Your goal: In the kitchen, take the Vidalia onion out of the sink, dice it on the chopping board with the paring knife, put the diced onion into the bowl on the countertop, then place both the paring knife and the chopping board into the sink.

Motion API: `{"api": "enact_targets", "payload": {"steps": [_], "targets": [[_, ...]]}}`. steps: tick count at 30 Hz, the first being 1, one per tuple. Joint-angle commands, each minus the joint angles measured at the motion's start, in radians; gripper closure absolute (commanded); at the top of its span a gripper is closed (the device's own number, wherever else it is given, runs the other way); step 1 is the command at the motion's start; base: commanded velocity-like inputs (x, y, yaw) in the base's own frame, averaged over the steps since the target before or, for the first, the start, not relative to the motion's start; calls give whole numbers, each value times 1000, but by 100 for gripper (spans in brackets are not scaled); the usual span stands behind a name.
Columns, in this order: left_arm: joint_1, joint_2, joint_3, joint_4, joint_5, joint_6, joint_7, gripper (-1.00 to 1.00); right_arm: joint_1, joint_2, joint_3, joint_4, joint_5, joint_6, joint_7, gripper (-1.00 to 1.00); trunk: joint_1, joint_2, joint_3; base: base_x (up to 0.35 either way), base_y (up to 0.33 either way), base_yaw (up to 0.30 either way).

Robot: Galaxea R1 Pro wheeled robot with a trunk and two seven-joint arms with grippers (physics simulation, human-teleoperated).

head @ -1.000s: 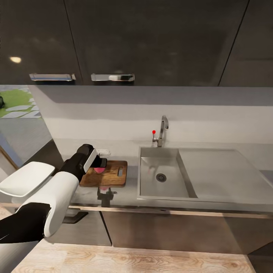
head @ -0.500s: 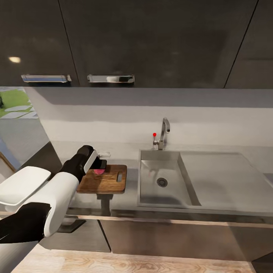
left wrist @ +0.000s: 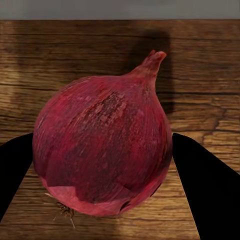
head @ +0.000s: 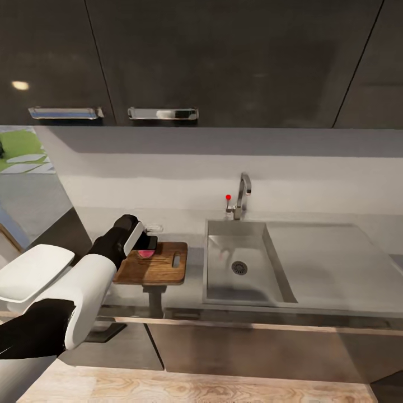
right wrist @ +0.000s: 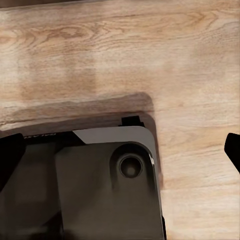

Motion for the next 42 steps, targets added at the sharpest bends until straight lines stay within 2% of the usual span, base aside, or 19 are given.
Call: {"api": "enact_targets", "payload": {"steps": [1,13,42], "targets": [[-1,1,-4,-1,10,3,8,100,-1,0,-6,1,1,-4,1,-100,1,-2,-3,0,0,0],[-1,1,-4,-1,10,3,8,100,-1,0,-6,1,1,-3,1,-100,1,-2,-13,0,0,0],[-1,1,-4,34,10,3,9,100,-1,0,-5,1,1,0,3,-100,1,-2,-17,0,0,0]]}}
